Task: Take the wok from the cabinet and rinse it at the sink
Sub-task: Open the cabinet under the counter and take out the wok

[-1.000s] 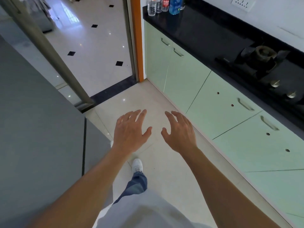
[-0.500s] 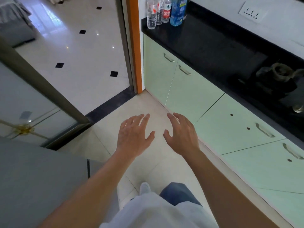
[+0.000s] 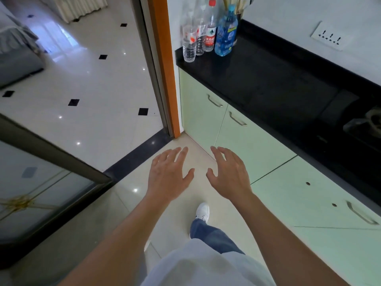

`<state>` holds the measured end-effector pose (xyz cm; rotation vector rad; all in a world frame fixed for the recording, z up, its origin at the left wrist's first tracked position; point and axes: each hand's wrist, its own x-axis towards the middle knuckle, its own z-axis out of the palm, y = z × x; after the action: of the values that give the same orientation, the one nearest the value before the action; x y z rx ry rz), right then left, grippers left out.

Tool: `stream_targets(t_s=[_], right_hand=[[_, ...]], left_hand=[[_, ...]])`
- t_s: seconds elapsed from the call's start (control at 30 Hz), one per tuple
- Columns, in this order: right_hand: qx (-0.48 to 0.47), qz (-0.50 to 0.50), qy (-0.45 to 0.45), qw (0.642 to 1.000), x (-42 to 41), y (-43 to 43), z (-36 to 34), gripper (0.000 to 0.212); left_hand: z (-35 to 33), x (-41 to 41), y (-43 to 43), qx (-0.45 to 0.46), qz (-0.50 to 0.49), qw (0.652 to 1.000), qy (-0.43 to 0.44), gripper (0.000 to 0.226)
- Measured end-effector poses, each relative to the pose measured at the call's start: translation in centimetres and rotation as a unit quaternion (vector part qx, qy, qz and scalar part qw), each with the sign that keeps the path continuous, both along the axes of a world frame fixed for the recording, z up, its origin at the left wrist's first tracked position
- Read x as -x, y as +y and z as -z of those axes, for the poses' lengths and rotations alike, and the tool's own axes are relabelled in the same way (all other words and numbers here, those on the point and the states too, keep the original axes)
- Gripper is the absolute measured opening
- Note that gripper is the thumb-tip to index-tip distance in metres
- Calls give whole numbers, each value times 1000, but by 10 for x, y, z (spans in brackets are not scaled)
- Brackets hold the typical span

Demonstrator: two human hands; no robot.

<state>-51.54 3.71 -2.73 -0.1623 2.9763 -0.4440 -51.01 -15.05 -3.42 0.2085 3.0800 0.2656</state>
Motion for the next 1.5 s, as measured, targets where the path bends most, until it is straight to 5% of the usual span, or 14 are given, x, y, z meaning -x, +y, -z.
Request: stream_targets(t_s=[0.33,0.77,1.17,1.33,1.5], right_hand=[[-3,13,-6,1000,159,44,3,65],[10,116,-47,992,245,67,30,63],[0,317,-86,945,282,55,67,63],[-18,344,-100,934,294,34,100,60],[6,376,-108,920,309,28,141,61]], left_hand=[[-7,161,41,6,8,1000,-2,63],[18,281,61,10,124,991,-46,66],[73,407,53,56,346,930,-114,71],[112,438,55,90,463,874,-114,73],[152,461,64,75,487,864,-103,76]])
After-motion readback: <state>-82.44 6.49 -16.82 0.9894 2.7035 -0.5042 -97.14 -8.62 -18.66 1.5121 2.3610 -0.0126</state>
